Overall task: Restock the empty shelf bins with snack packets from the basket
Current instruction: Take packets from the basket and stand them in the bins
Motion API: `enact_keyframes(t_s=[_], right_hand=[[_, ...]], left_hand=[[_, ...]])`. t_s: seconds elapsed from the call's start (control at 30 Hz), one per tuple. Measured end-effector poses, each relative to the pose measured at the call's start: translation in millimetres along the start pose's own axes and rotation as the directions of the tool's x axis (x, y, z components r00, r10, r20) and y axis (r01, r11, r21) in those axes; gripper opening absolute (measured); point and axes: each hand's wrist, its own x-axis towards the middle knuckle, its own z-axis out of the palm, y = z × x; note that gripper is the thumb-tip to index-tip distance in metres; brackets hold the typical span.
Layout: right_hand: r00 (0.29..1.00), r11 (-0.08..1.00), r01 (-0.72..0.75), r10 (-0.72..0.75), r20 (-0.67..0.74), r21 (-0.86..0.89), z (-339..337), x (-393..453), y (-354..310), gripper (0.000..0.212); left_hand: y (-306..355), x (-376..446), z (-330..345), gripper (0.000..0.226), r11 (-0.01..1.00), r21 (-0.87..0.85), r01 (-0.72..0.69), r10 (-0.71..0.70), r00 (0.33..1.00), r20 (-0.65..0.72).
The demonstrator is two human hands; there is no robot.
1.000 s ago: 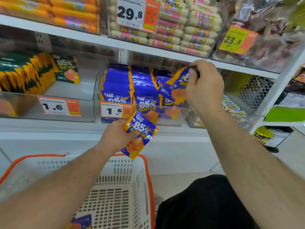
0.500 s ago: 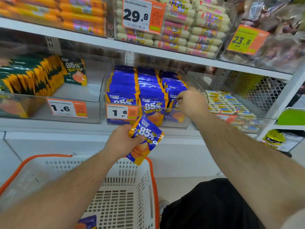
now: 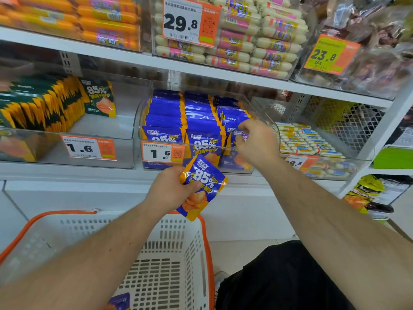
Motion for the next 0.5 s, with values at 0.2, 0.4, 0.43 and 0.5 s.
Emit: enact_keyframes(t_s=[0.2,0.4,0.43,0.5], right_hand=[[0.913,0.996,0.089,-0.089,0.399,0.019,-22.4,-21.2,-32.2,0.026],[0.889,0.993,-0.012,-0.043,0.456,0.116,-41.0,-21.0,-35.9,0.014],[0.882,0.996,0.024,-0.059,0.468,0.08,-42.1,-21.3,-36.0,0.007],[0.903,0.995,0.099,-0.085,0.422,-0.011,-45.6,-20.2,-32.9,0.018]], left_hand=[[30.5,0.1,9.8,0.031,0.997,0.0,-0.077,0.077,0.996,-0.039],[48.8,0.9,15.4,0.023,0.99,-0.073,-0.123,0.111,0.983,-0.148],[51.8,2.7,15.8,0.022,0.985,-0.09,-0.151,0.135,0.978,-0.159],[53.7,6.7,15.4,0.023,0.975,-0.119,-0.189,0.17,0.973,-0.16]])
